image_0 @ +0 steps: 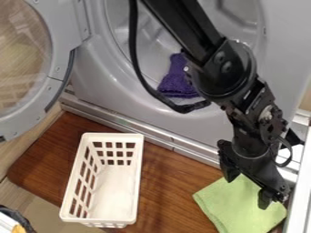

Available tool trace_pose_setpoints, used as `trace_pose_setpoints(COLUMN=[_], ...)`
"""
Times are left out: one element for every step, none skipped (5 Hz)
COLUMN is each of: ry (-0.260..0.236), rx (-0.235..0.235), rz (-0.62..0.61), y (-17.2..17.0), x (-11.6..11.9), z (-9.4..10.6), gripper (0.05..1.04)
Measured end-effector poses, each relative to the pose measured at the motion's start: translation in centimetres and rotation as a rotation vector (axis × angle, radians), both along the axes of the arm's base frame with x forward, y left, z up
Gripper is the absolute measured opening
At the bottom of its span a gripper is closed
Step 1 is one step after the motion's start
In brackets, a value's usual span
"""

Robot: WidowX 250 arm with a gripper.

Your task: Move the green cloth next to the white basket

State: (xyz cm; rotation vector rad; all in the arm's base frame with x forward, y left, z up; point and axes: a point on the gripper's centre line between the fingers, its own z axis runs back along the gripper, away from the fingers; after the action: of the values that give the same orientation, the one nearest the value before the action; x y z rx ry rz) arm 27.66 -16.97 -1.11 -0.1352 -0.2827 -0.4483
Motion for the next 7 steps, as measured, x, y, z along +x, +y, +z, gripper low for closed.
trace_pose_setpoints(ry=[0.025, 0.039, 0.057, 0.056, 0.062, 0.044, 0.042], rx=[0.016, 0.04, 0.051, 0.05, 0.053, 0.051, 0.052], rz=[0.006, 0.014, 0.014, 0.011, 0.018, 0.027, 0.028], y=[0.2, 0.3, 0.3, -0.1, -0.3, -0.3, -0.2], x=[-0.3, 0.1, 0.1, 0.7, 1.1, 1.4, 1.4], z=[-1.0, -2.2, -3.3, -4.5, -5.7, -6.2, -6.3], gripper=[0.999, 0.999, 0.999, 0.999, 0.999, 0.999, 1.0])
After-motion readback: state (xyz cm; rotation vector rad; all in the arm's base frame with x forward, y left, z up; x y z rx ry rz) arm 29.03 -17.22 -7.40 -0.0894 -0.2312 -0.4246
